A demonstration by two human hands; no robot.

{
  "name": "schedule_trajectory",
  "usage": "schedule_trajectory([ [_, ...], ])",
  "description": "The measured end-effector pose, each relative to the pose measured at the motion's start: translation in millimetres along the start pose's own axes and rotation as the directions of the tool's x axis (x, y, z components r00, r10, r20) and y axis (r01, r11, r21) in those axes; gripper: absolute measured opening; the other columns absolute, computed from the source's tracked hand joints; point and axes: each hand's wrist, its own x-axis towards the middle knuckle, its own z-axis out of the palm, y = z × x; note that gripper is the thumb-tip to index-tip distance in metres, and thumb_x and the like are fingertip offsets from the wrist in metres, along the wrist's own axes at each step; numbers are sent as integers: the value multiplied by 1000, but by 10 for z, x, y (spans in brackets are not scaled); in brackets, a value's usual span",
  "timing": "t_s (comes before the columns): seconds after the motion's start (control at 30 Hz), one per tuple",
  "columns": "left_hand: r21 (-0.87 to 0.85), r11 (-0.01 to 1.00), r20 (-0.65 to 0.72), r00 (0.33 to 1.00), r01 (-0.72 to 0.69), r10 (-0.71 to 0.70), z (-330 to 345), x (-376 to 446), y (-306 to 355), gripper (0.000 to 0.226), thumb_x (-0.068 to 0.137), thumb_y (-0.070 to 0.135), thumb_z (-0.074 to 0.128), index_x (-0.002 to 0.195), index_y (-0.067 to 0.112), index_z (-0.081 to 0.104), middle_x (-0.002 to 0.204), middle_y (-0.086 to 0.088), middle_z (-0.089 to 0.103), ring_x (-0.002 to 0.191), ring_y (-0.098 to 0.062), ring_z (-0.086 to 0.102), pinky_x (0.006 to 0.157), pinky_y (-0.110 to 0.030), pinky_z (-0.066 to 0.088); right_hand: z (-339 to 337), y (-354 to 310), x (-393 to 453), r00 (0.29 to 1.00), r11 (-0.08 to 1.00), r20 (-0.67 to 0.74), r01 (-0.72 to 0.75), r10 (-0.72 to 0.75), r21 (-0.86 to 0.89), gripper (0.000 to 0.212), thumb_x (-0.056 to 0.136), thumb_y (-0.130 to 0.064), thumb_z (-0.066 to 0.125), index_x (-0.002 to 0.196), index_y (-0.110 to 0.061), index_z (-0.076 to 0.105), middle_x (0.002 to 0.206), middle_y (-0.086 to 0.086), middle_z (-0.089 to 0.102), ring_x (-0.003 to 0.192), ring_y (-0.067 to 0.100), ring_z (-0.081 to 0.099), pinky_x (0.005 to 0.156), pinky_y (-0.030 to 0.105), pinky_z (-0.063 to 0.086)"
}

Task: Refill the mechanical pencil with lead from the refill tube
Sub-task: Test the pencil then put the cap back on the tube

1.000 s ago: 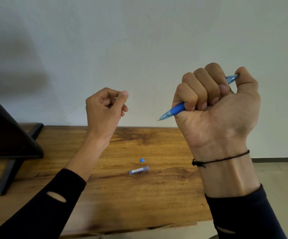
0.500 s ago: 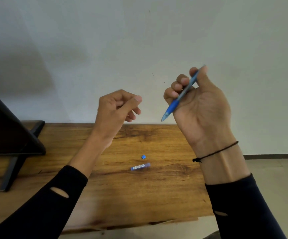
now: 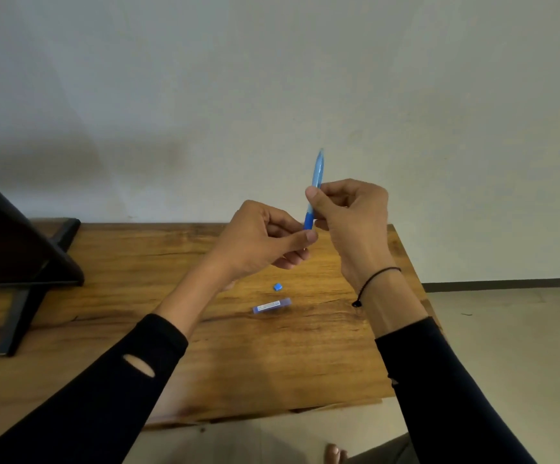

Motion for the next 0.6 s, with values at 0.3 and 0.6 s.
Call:
schedule_trajectory([
  [0.3,888,455,99,994,-64,-52,-57,-82,-433,32,81,59,84,91,31,72,78,18,64,86,-11,71,60,-30,40,56,744,48,988,691,117,13,104,-722,20,91,-25,82,102,-15,69,105,11,74,99,36,72,83,47,61],
  [0.6,938,331,136,988,-106,-70,-13,-81,-808,31,87,57,80,99,30,70,102,8,70,94,-25,70,66,-34,39,53,1315,197,974,582,128,-3,185,-813,27,90,-24,82,106,-16,62,110,11,67,90,30,57,73,42,51],
])
